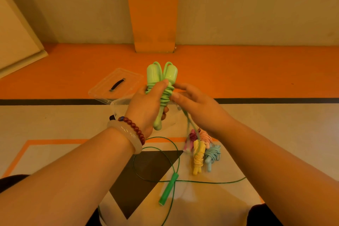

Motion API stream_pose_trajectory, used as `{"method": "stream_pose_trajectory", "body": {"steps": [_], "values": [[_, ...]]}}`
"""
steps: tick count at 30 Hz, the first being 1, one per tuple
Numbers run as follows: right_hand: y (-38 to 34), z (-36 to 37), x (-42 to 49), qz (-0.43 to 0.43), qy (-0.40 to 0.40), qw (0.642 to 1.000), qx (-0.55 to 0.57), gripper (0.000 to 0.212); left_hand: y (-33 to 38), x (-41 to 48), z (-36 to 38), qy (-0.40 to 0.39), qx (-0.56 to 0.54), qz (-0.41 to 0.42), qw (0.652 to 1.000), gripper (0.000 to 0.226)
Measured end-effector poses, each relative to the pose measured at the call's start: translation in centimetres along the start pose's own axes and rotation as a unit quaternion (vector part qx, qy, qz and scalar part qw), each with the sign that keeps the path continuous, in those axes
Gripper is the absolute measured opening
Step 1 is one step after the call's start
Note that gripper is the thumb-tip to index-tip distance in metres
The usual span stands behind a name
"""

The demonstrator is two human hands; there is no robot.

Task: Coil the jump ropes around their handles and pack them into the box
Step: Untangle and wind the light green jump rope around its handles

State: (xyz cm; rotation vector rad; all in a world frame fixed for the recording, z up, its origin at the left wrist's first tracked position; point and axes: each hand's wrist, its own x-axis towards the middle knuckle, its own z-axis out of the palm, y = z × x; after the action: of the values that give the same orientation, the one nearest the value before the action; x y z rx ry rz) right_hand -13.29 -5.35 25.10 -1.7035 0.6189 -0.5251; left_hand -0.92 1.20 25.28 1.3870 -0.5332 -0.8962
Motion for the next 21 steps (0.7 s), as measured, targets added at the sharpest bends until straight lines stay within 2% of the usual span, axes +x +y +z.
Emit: {"method": "stream_pose_trajectory", "body": {"steps": [2,4,7,10,15,18,21], "values": [[0.3,0.2,0.0,0.001,-0.004,1.000,-0.012,0.018,-0.1,-0.2,0.2,-0.008,0.008,0.005,1.000,0.019],[0.4,-0.1,0.0,0.001,0.028,1.000,-0.014,0.004,-0.1,-0.1,0.1,-0.008,0.015,0.004,1.000,0.024],[0.4,-0.5,0.2,-0.020,0.075,0.997,-0.016,0.016,0.1,0.0,0.0,-0.030,0.006,-0.015,0.999,0.042],[0.6,-0.8,0.2,-0.017,0.082,0.995,0.050,0.019,0.2,-0.2,0.4,-0.079,-0.019,-0.020,0.996,0.031],[0.8,-1.1,0.5,0.049,0.009,0.980,0.194,0.022,0.3,-0.7,0.7,-0.072,-0.088,0.007,0.994,0.029],[0.3,-1.3,0.5,0.027,0.024,0.992,0.121,0.021,0.2,-0.7,0.7,-0.084,-0.109,0.019,0.990,0.020],[-0.1,-1.4,0.4,0.004,0.043,0.995,0.095,0.019,0.4,-0.7,0.6,-0.105,-0.108,0.023,0.988,0.032]]}}
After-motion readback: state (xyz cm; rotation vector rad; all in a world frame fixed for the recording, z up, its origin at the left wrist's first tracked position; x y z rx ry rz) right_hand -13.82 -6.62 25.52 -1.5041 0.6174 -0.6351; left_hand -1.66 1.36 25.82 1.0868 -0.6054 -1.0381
